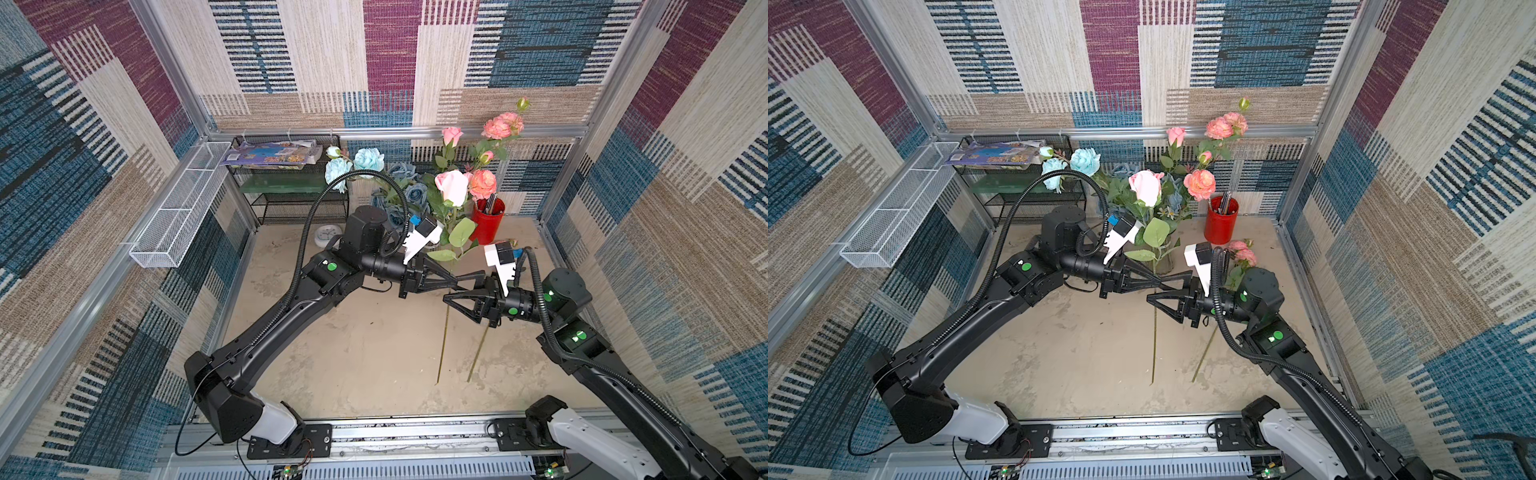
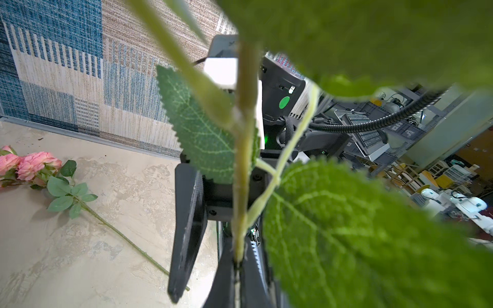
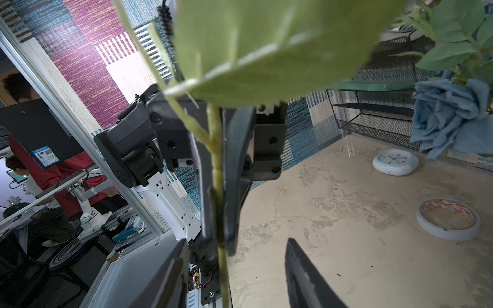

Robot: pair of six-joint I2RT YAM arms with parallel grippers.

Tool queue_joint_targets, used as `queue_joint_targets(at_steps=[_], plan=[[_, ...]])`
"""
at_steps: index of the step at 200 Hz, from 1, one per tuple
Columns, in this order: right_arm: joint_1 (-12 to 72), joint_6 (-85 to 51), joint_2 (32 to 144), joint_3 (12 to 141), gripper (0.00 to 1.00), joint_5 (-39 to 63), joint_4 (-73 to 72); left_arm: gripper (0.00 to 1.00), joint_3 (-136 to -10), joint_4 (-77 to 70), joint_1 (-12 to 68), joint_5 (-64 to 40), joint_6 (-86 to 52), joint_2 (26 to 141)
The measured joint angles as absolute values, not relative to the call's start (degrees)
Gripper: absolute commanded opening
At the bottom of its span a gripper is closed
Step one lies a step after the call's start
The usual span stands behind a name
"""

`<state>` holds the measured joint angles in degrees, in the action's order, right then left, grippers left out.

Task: Pick out pink flowers from the vase
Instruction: Place the flower at the center of the board.

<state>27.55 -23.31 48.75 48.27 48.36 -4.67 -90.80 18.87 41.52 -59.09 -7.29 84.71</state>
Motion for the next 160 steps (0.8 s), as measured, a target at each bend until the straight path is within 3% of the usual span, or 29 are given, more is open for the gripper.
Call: queue_joint_targets(at_steps=[31, 71, 132, 160], plan=[[28.49, -23.00, 49.82, 48.84, 0.26, 48.36, -4.19, 0.00, -90.59, 18.85, 41.19, -59.07, -7.53, 84.68], [29.19, -22.44, 50.15, 49.80, 0.19, 48.36, -3.11, 0.00, -90.28, 18.83, 40.84, -58.81, -7.70, 84.73], [29.61, -21.12, 50.41, 49.87, 0.00, 47.37, -1.41, 0.00, -89.80, 18.68, 40.45, -58.43, -8.19, 84.73], [29.65, -20.93, 50.54, 49.87, 0.00, 47.22, -1.41, 0.00, -89.78, 18.68, 40.25, -58.41, -8.40, 84.73]])
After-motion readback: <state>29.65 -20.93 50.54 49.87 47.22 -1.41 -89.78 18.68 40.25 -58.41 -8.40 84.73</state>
